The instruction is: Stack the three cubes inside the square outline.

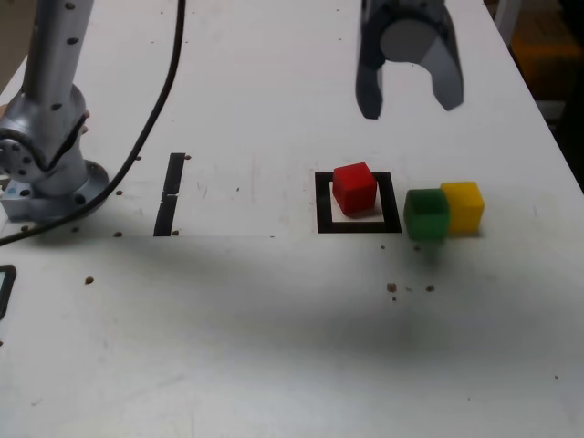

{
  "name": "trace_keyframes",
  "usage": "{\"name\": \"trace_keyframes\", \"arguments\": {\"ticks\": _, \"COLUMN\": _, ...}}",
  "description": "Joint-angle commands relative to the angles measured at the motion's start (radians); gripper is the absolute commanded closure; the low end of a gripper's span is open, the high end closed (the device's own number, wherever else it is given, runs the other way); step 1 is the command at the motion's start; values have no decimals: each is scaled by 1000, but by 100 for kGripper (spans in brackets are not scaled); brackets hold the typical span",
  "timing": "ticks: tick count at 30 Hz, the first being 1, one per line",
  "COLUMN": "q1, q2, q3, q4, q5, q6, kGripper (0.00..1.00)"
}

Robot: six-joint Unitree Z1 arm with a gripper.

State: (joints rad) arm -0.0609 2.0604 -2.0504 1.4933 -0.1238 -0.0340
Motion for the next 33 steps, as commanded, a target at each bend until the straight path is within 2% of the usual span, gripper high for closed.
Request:
{"name": "trace_keyframes", "arguments": {"ticks": 1, "q1": -13, "q2": 20, "q3": -32, "q4": 7, "q5": -7, "q6": 9, "kGripper": 36}}
{"name": "trace_keyframes", "arguments": {"ticks": 5, "q1": -50, "q2": 71, "q3": -108, "q4": 18, "q5": -24, "q6": 28, "kGripper": 36}}
{"name": "trace_keyframes", "arguments": {"ticks": 9, "q1": -86, "q2": 120, "q3": -142, "q4": 28, "q5": -21, "q6": 63, "kGripper": 36}}
{"name": "trace_keyframes", "arguments": {"ticks": 11, "q1": -109, "q2": 149, "q3": -148, "q4": 58, "q5": 3, "q6": 105, "kGripper": 36}}
{"name": "trace_keyframes", "arguments": {"ticks": 15, "q1": -143, "q2": 163, "q3": -123, "q4": 119, "q5": 87, "q6": 201, "kGripper": 35}}
{"name": "trace_keyframes", "arguments": {"ticks": 18, "q1": -161, "q2": 160, "q3": -107, "q4": 123, "q5": 117, "q6": 241, "kGripper": 35}}
{"name": "trace_keyframes", "arguments": {"ticks": 20, "q1": -169, "q2": 158, "q3": -107, "q4": 122, "q5": 124, "q6": 250, "kGripper": 35}}
{"name": "trace_keyframes", "arguments": {"ticks": 27, "q1": -185, "q2": 167, "q3": -181, "q4": 89, "q5": 66, "q6": 141, "kGripper": 35}}
{"name": "trace_keyframes", "arguments": {"ticks": 33, "q1": -180, "q2": 179, "q3": -228, "q4": 17, "q5": 32, "q6": -24, "kGripper": 35}}
